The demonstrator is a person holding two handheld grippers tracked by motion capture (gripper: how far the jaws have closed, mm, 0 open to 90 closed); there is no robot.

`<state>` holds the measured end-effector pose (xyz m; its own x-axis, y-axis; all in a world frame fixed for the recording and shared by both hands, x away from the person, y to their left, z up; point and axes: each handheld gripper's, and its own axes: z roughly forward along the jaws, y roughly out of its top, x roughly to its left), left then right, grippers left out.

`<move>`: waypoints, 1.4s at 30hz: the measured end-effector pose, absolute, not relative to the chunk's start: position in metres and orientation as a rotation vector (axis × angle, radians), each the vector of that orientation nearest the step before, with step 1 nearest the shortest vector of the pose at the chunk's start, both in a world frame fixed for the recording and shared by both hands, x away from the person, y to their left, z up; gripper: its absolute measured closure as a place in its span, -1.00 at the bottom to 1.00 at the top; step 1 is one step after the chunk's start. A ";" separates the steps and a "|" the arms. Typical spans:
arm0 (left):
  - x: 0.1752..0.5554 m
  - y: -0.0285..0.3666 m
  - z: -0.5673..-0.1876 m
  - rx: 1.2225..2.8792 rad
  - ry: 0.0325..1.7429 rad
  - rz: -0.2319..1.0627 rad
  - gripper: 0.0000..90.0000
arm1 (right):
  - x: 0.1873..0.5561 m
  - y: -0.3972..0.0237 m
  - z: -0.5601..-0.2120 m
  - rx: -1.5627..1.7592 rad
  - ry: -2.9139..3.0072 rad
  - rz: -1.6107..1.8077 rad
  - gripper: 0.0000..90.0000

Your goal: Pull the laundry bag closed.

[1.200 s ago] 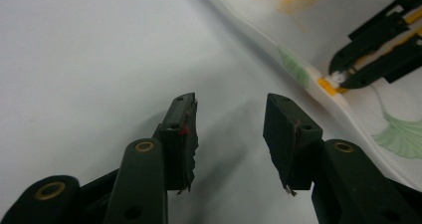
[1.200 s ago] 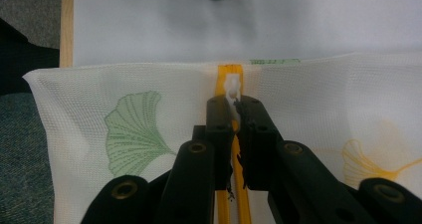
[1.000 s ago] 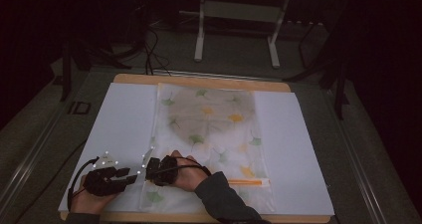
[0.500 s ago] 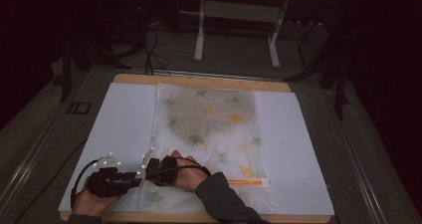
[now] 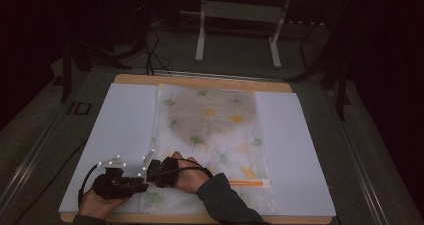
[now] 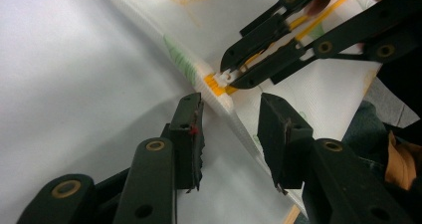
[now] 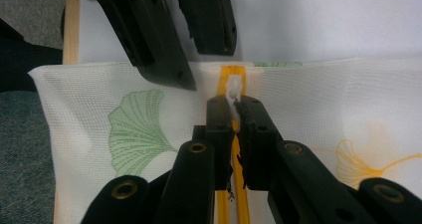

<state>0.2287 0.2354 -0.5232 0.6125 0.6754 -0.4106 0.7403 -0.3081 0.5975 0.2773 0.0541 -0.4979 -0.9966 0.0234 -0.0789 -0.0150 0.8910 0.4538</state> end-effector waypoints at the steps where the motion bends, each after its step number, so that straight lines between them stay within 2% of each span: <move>1: 0.229 0.234 -0.524 2.052 1.113 -0.108 0.39 | 0.278 0.053 -0.498 0.001 2.972 0.718 0.87; 21: 0.242 0.225 -0.531 2.080 1.110 -0.184 0.68 | 0.276 0.047 -0.493 -0.030 2.964 0.739 0.88; 26: 0.243 0.224 -0.532 2.094 1.102 -0.187 0.73 | 0.276 0.047 -0.492 -0.038 2.966 0.733 0.88; 34: 0.242 0.220 -0.531 2.110 1.085 -0.168 0.91 | 0.278 0.046 -0.494 -0.028 2.969 0.740 0.88; 42: 0.241 0.221 -0.531 2.101 1.082 -0.171 0.94 | 0.279 0.044 -0.496 -0.022 2.966 0.744 0.88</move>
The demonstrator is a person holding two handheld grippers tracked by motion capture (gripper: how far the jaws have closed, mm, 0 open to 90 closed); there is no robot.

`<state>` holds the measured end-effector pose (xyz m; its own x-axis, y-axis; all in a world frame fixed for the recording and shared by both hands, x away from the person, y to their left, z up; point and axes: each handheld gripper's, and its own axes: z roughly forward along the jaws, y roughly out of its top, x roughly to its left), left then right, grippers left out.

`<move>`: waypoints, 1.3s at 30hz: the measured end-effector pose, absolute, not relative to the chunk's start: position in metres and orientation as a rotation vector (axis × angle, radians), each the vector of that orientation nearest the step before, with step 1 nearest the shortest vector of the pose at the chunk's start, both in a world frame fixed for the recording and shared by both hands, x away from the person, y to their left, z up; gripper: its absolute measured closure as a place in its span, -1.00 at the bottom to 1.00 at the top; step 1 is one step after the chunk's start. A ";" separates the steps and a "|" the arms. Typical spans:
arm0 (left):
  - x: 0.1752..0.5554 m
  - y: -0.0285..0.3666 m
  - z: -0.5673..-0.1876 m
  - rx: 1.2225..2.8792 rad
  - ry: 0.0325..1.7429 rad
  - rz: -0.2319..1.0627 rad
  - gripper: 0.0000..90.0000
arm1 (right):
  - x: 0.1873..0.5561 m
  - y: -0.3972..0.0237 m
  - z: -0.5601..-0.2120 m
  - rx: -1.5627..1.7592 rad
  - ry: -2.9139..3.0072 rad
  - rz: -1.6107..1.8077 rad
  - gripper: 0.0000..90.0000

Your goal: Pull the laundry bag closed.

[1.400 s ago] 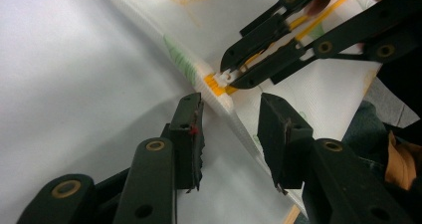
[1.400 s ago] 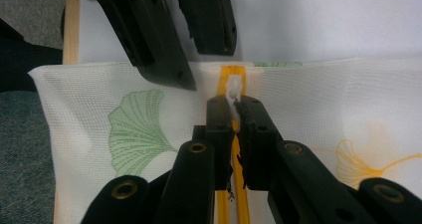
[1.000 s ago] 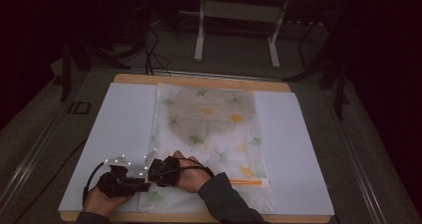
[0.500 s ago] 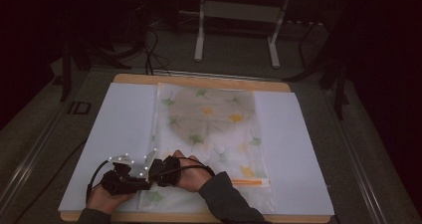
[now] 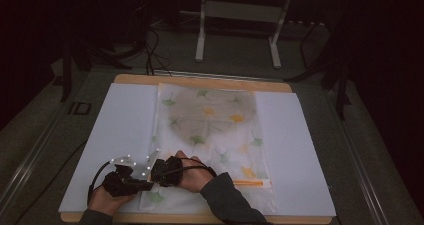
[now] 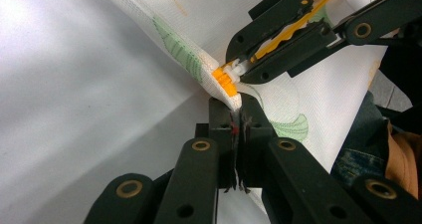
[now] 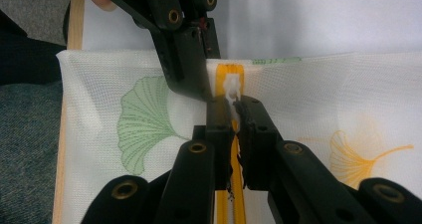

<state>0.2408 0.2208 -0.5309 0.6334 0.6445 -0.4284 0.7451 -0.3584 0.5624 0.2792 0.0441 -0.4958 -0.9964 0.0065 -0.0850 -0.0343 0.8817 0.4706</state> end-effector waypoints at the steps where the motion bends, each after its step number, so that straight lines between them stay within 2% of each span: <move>1: 0.241 0.221 -0.531 2.098 1.080 -0.173 0.94 | 0.279 0.044 -0.496 -0.023 2.966 0.744 0.88; 39: 0.239 0.226 -0.530 2.058 1.066 -0.177 0.95 | 0.279 0.035 -0.507 0.008 2.992 0.696 0.88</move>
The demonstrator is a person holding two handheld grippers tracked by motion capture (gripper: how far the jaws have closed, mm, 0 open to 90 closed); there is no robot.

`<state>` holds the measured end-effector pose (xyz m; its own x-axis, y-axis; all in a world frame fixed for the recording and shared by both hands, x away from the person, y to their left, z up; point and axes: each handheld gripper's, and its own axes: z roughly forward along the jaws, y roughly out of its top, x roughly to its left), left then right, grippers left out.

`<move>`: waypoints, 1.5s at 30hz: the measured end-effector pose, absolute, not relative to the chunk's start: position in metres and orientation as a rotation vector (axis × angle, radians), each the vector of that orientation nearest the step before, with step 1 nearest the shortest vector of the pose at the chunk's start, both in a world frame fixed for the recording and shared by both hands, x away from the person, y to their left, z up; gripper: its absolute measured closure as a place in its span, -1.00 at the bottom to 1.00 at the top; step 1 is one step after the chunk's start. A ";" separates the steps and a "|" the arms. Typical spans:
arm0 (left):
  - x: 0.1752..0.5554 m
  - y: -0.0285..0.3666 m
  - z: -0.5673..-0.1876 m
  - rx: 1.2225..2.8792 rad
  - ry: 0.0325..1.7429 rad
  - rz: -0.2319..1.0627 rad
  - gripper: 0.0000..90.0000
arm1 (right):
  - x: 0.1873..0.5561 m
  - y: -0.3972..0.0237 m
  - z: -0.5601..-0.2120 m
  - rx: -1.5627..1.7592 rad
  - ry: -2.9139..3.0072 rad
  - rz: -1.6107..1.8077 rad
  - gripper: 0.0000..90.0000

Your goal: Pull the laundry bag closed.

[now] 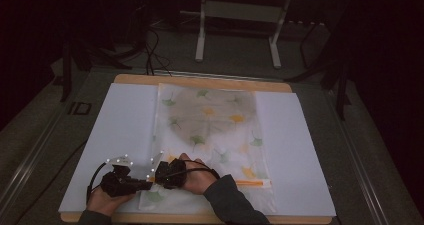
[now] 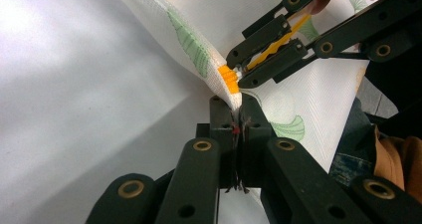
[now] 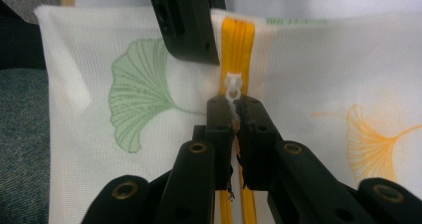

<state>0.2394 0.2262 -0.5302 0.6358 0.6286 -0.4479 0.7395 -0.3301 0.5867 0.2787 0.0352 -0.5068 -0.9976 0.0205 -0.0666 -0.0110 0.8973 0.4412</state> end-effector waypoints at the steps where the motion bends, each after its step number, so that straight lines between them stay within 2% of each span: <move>1: 0.239 0.226 -0.530 2.059 1.067 -0.177 0.95 | 0.279 0.035 -0.508 0.009 2.991 0.699 0.88; 45: 0.238 0.234 -0.529 2.037 1.072 -0.170 0.95 | 0.281 0.011 -0.509 0.046 2.992 0.658 0.88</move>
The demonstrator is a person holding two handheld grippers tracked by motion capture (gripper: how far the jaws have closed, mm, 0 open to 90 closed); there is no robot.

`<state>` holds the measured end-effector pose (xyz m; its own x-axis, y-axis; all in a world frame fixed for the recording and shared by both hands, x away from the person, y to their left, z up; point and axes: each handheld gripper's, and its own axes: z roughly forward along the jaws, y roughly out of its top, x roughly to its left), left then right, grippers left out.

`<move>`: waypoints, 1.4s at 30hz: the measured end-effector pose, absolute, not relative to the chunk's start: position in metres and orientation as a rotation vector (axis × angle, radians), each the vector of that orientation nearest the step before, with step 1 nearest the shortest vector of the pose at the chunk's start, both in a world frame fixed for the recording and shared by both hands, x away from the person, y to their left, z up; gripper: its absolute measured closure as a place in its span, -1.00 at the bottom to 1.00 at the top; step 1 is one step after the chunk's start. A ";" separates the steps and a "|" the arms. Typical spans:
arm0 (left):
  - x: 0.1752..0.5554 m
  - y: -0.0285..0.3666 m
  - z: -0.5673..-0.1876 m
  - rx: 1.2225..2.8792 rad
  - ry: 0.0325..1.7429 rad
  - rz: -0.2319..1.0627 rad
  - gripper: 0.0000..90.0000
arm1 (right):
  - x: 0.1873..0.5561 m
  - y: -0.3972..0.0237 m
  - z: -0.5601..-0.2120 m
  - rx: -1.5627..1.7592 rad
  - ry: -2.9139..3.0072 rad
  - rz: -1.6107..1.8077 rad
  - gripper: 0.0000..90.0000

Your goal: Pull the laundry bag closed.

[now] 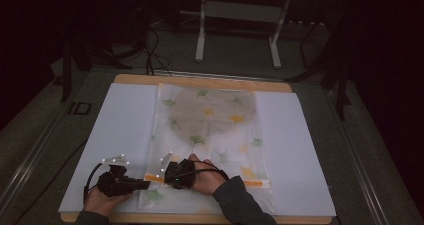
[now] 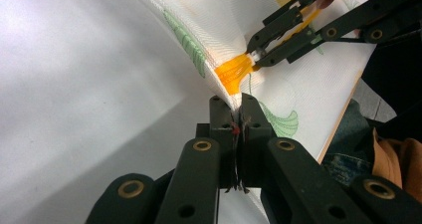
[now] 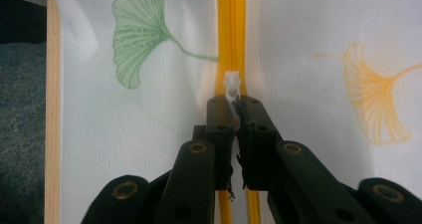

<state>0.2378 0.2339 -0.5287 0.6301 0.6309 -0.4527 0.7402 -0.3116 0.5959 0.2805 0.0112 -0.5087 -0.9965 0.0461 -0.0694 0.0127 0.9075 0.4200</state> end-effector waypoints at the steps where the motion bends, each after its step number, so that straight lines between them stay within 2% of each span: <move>1: 0.238 0.234 -0.529 2.038 1.073 -0.170 0.95 | 0.280 0.011 -0.509 0.051 2.992 0.655 0.88; 42: 0.237 0.237 -0.529 2.034 1.076 -0.154 0.96 | 0.278 -0.022 -0.506 0.098 2.969 0.660 0.88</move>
